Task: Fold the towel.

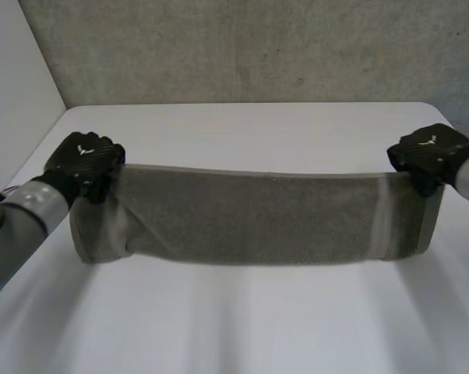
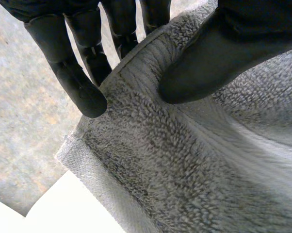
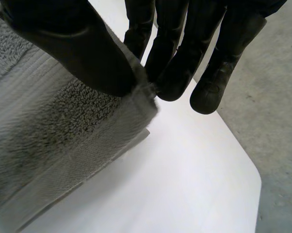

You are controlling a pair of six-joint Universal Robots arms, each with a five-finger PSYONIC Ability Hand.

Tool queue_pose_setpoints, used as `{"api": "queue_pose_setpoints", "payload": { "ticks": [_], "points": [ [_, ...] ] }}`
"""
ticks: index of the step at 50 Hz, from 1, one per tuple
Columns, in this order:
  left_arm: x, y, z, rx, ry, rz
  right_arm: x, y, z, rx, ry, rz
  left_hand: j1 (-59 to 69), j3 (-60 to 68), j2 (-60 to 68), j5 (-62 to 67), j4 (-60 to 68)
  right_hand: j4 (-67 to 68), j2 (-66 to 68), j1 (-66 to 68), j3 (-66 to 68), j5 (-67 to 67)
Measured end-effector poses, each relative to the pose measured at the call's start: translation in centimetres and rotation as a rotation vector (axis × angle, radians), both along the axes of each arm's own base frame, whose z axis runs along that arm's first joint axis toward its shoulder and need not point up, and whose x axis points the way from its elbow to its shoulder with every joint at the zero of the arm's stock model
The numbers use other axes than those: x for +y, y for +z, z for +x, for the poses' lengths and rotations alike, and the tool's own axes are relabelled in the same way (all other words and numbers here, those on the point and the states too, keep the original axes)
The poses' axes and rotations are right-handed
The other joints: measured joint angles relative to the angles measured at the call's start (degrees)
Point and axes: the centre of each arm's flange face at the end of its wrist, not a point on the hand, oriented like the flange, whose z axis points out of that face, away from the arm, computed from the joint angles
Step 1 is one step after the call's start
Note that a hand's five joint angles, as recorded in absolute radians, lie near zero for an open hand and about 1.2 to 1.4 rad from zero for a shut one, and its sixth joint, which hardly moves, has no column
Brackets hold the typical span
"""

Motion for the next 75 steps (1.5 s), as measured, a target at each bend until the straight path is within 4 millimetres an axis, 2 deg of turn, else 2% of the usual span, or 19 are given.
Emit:
{"api": "queue_pose_setpoints", "payload": {
  "ticks": [7, 14, 16, 18, 19, 20, 22, 23, 29, 32, 39, 45, 51, 59, 67, 69, 71, 73, 75],
  "points": [
    [-4.8, -2.0, -2.1, -0.004, 0.003, -0.022, -4.3, -3.4, 2.7, 0.008, -0.020, -0.052, 0.0, 0.0, 0.0, 0.0, 0.0, 0.0, 0.0, 0.0, 0.0, 0.0],
    [-7.7, -3.3, -3.0, -0.008, 0.039, -0.056, -7.3, -5.4, 4.1, -0.004, -0.084, -0.193, 0.0, 0.0, 0.0, 0.0, 0.0, 0.0, 0.0, 0.0, 0.0, 0.0],
    [-8.1, -3.6, -3.3, -0.013, 0.042, -0.062, -7.8, -5.8, 4.4, -0.009, -0.095, -0.226, -10.8, -10.2, -9.9, -10.2, -10.4, -10.5, -11.7, -11.6, -11.5, -11.0],
    [-8.3, -4.1, -3.7, -0.026, 0.039, -0.067, -8.1, -6.1, 4.7, -0.012, -0.106, -0.255, -29.8, -30.9, -30.1, -30.1, -31.6, -32.0, -32.7, -32.5, -32.1, -33.4],
    [-8.3, -4.2, -3.8, -0.031, 0.038, -0.068, -8.1, -6.2, 4.7, -0.013, -0.109, -0.260, -37.1, -38.2, -37.2, -36.2, -39.1, -36.4, -38.6, -38.2, -36.6, -38.3],
    [-8.3, -4.5, -4.0, -0.044, 0.035, -0.071, -8.2, -6.2, 4.8, -0.013, -0.117, -0.270, -48.9, -50.0, -48.7, -49.1, -51.1, -48.5, -49.8, -49.2, -48.8, -51.4],
    [-8.2, -4.7, -4.2, -0.063, 0.035, -0.076, -8.2, -6.2, 4.9, -0.012, -0.128, -0.280, -65.2, -67.1, -65.4, -66.1, -67.1, -60.3, -60.2, -60.5, -60.4, -62.7],
    [-8.1, -4.8, -4.3, -0.077, 0.037, -0.080, -8.2, -6.2, 4.9, -0.011, -0.135, -0.282, -68.5, -71.9, -69.5, -70.6, -70.9, -62.2, -61.9, -62.3, -62.6, -63.8],
    [-7.5, -4.4, -4.5, -0.138, 0.077, -0.103, -7.4, -5.3, 4.8, -0.008, -0.151, -0.287, -70.3, -74.7, -72.5, -74.7, -72.5, -62.4, -62.1, -63.5, -63.1, -63.8],
    [-7.1, -3.5, -4.2, -0.148, 0.102, -0.113, -6.7, -3.9, 4.4, -0.011, -0.156, -0.299, -70.3, -74.7, -72.5, -74.7, -72.5, -62.4, -62.1, -63.5, -63.1, -63.8],
    [-5.1, -1.8, -2.9, -0.150, 0.128, -0.103, -3.8, -1.5, 3.5, -0.017, -0.144, -0.291, -70.4, -74.8, -72.5, -74.7, -72.5, -62.4, -62.1, -63.7, -63.1, -63.8],
    [-2.9, -1.7, -1.7, -0.156, 0.114, -0.064, -0.5, -1.9, 2.8, -0.021, -0.105, -0.163, -70.5, -75.0, -72.5, -74.8, -72.5, -62.4, -62.1, -63.8, -63.1, -63.8],
    [-0.7, -2.4, -0.7, -0.157, 0.061, -0.009, 1.9, -4.0, 1.7, -0.072, -0.079, 0.072, -70.5, -75.0, -72.5, -74.8, -72.5, -62.2, -61.7, -63.0, -62.7, -63.2],
    [-0.3, -3.5, 0.4, -0.152, 0.052, 0.037, 1.1, -7.1, -0.2, -0.159, -0.091, 0.231, -70.5, -75.0, -72.5, -74.6, -72.5, -54.4, -54.9, -54.8, -55.1, -53.5],
    [-0.8, -4.1, 0.8, -0.152, 0.065, 0.054, -1.5, -9.9, -1.5, -0.171, -0.118, 0.192, -70.5, -75.0, -72.5, -74.6, -72.5, -40.5, -39.6, -40.4, -40.5, -40.0],
    [-0.8, -4.2, 0.9, -0.152, 0.068, 0.055, -1.9, -10.4, -1.7, -0.169, -0.124, 0.184, -70.5, -75.0, -72.5, -74.6, -72.5, -33.9, -33.1, -33.8, -33.9, -34.3],
    [-0.9, -4.3, 0.9, -0.152, 0.069, 0.056, -2.4, -11.0, -1.9, -0.166, -0.132, 0.176, -70.5, -75.0, -72.5, -74.6, -72.5, -17.1, -15.7, -16.1, -17.1, -16.6],
    [-0.9, -4.3, 0.9, -0.152, 0.070, 0.057, -2.9, -11.5, -2.2, -0.159, -0.151, 0.170, -70.5, -75.0, -72.5, -74.6, -72.5, -6.1, -5.6, -5.7, -6.7, -6.1],
    [-0.9, -4.4, 0.9, -0.152, 0.071, 0.057, -3.3, -11.6, -2.7, -0.150, -0.176, 0.163, -70.5, -75.0, -72.5, -74.6, -72.5, -1.5, -1.9, -2.2, -2.2, -1.8]
  ]
}}
